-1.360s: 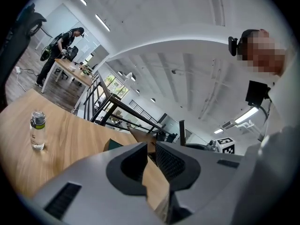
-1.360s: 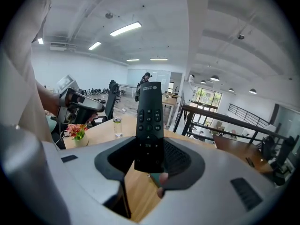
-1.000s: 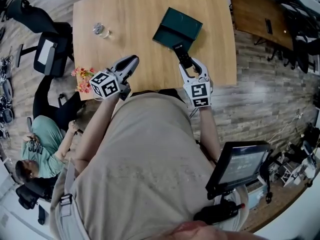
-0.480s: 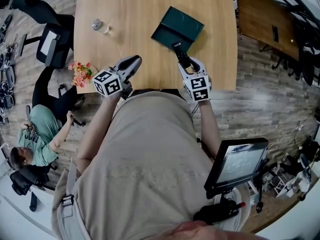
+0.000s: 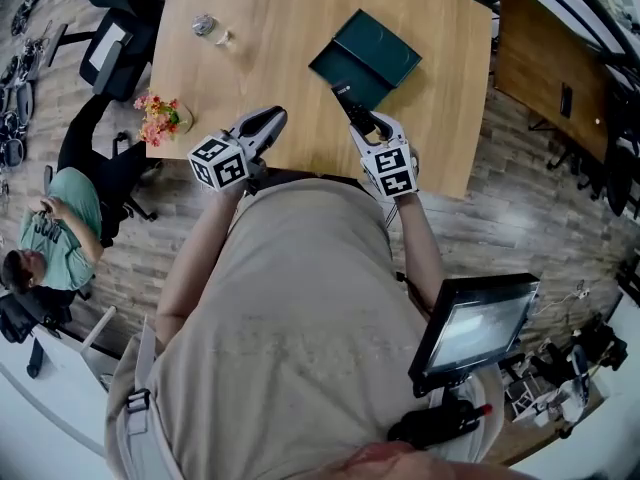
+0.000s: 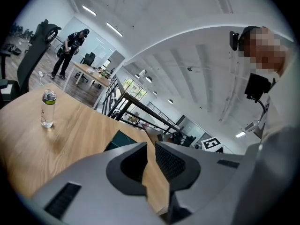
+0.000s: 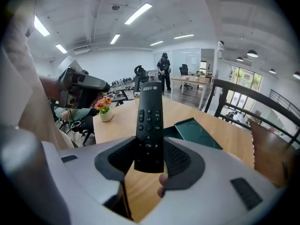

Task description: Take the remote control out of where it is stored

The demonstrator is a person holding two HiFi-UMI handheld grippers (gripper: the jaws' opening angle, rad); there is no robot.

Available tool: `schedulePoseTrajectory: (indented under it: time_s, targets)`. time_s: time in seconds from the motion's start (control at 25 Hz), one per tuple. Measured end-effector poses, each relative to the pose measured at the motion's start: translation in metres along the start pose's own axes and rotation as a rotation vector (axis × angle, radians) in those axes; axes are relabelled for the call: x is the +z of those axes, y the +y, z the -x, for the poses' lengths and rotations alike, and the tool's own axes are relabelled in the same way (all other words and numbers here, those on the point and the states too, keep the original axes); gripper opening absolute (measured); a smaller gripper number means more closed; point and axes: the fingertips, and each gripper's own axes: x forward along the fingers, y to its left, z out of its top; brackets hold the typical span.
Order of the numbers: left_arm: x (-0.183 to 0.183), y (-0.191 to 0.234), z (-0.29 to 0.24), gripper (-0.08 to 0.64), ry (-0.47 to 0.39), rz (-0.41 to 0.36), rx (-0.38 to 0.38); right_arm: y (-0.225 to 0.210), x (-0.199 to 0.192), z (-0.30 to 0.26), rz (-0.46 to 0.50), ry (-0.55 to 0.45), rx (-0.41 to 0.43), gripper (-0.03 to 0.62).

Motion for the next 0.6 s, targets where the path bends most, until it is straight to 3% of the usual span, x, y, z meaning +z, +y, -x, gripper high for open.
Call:
schedulePoseTrajectory:
  time_s: [0.28, 0.6]
  targets:
    - [-0.012, 0.006, 0.009, 0.034, -0.035, 0.031, 0.08, 0.019, -0.007, -0.031, 0.063, 0.048, 0.136, 0.184]
    - [-0.021, 0.023, 0.007, 0.034, -0.045, 0.041, 0.17, 0.03, -0.033, -0.071, 0.07, 0.099, 0.244, 0.184]
